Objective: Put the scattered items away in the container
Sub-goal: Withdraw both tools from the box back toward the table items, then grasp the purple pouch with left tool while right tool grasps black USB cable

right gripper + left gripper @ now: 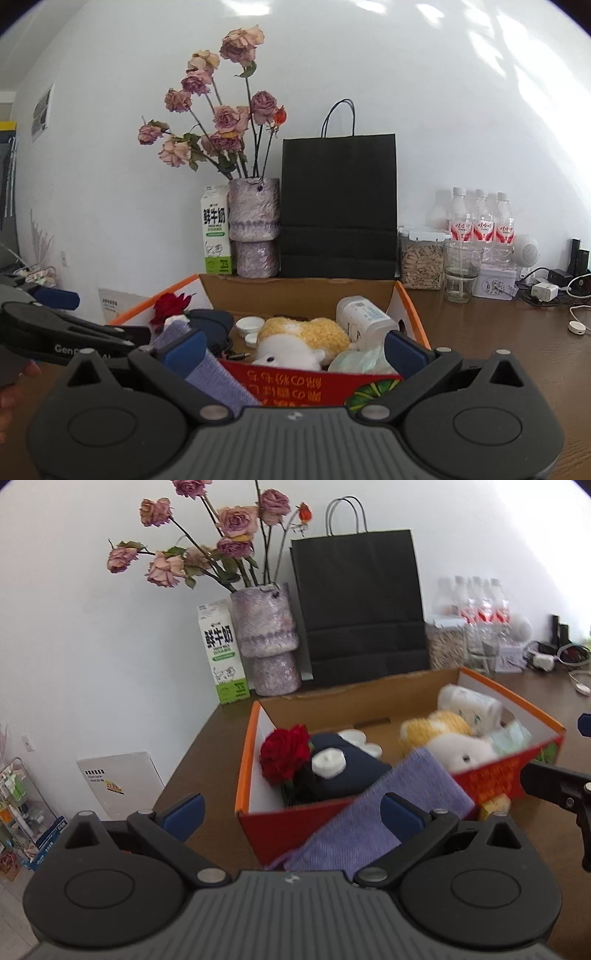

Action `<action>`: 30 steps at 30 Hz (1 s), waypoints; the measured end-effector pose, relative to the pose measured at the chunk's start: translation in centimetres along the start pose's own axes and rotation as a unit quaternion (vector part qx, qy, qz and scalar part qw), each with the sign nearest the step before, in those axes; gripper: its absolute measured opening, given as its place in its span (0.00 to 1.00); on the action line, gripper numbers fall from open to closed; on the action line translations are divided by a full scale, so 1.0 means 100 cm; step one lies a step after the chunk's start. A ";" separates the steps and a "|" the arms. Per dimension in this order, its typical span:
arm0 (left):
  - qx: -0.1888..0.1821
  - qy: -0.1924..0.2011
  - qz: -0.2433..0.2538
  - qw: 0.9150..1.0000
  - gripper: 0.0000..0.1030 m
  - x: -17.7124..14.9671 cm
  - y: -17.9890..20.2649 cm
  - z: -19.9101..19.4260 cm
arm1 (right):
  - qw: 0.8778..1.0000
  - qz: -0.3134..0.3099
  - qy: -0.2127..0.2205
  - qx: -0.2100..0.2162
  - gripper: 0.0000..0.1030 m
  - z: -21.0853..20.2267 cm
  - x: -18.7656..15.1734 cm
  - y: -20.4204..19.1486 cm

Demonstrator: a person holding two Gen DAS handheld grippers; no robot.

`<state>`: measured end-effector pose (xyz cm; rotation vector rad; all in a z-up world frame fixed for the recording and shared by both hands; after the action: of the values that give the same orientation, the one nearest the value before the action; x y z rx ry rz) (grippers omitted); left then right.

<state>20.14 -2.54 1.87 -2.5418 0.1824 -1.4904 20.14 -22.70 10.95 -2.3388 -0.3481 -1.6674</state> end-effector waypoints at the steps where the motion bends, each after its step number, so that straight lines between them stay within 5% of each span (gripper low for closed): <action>1: -0.006 -0.002 0.002 1.000 1.00 -0.004 -0.001 -0.004 | 1.000 -0.008 -0.014 0.001 1.00 -0.004 -0.002 -0.001; 12: -0.037 -0.098 0.004 0.995 1.00 -0.039 -0.018 -0.023 | 0.984 -0.049 -0.164 0.045 0.98 -0.020 -0.024 -0.026; 19: -0.050 -0.167 -0.018 0.985 1.00 -0.071 -0.046 -0.031 | 0.979 -0.069 -0.188 0.044 0.98 -0.025 -0.028 -0.039; 30: -0.040 -0.171 -0.025 0.984 1.00 -0.086 -0.050 -0.021 | 0.977 -0.068 -0.200 0.029 0.90 -0.009 -0.029 -0.048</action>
<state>14.19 3.84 -3.37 -2.8343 0.1297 -1.0563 16.86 -18.67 8.77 -2.6487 -0.6348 -1.2061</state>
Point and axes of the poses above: each gripper's, at about its wrist camera, not at the fingertips, and z roughly the way its jaws point, y to its right, x to its top, the point moved 1 cm from there along z, roughly the way its jaws point, and after that the axes turned 2 degrees about z, right-handed, at the moved point
